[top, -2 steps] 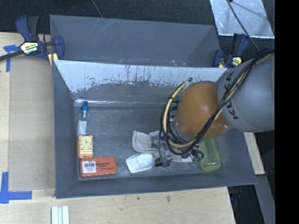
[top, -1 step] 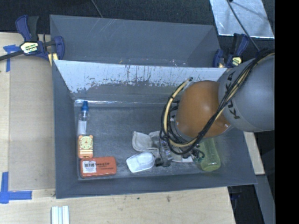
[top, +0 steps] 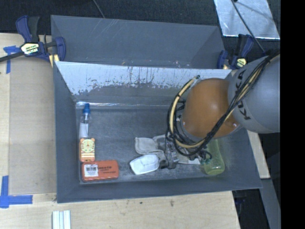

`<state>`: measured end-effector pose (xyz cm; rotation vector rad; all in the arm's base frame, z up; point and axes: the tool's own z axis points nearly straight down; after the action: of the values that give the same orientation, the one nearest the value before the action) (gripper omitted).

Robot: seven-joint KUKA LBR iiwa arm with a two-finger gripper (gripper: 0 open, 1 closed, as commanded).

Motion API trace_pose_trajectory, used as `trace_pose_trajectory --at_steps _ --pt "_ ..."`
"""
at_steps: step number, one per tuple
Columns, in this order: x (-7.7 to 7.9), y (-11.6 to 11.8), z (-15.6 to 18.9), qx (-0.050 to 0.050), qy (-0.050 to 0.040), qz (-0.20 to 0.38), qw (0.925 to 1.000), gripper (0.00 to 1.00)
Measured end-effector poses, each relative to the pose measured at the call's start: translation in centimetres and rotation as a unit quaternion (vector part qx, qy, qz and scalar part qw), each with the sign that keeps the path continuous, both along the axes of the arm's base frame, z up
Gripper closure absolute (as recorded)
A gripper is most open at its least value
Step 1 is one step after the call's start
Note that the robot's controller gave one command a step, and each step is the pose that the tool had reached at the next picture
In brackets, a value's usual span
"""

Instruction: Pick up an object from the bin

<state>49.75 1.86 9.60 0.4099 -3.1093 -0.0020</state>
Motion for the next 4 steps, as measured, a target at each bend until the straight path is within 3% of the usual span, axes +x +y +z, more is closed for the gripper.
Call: trace_pose_trajectory --at_steps 2,4 --pt "0.3 0.0 2.5 0.000 -0.0050 0.000 1.0000 1.00" --pt "0.0 0.0 5.0 0.000 0.0014 -0.001 1.0000 1.00"
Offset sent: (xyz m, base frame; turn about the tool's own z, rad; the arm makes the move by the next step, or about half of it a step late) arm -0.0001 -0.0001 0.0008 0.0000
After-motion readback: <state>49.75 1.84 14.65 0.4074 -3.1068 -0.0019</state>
